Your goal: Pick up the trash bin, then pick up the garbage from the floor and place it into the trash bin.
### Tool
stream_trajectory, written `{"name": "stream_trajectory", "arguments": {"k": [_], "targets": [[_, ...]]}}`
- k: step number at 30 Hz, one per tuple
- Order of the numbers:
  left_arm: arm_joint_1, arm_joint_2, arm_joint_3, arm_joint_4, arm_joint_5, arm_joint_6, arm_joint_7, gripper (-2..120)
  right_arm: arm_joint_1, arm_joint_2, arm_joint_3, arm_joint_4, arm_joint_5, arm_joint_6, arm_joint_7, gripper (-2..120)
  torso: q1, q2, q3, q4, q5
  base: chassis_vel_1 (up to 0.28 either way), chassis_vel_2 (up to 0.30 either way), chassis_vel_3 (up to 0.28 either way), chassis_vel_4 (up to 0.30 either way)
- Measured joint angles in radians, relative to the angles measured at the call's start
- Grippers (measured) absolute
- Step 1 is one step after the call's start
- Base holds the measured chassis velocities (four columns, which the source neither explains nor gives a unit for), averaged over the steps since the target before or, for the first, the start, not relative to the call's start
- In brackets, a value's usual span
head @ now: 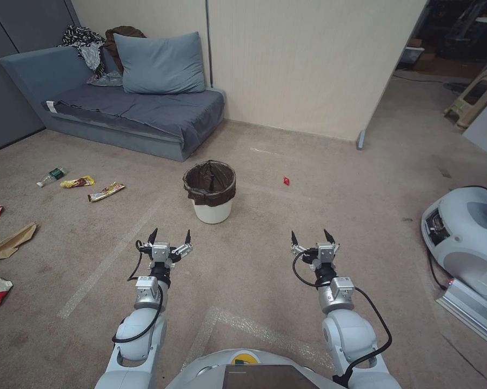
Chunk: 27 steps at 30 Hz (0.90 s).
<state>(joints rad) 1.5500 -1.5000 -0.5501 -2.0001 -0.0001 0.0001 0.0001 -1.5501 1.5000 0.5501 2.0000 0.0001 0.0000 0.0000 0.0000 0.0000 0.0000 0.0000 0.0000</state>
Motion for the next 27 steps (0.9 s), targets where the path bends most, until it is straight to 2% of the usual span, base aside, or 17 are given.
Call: {"name": "stream_trajectory", "arguments": {"k": [23,26,27], "targets": [[0.0,0.0,0.0,0.0,0.0,0.0,0.0,100,0.0,0.0,0.0,0.0,0.0,0.0,0.0,100,0.0,0.0,0.0,0.0,0.0,0.0,0.0,0.0,0.0],[0.0,-0.002,0.002,0.001,0.002,-0.002,-0.01,100,-0.001,0.0,0.002,0.0,0.0,0.007,0.002,100,0.0,0.0,0.0,0.0001,0.0,0.0,0.0,0.0,0.0],[0.003,-0.01,0.009,0.006,0.015,-0.013,-0.039,100,-0.005,0.004,0.009,-0.006,-0.003,0.033,0.012,100,0.0,0.0,0.0,0.0001,0.0001,0.0,0.0,0.0,0.0]]}}
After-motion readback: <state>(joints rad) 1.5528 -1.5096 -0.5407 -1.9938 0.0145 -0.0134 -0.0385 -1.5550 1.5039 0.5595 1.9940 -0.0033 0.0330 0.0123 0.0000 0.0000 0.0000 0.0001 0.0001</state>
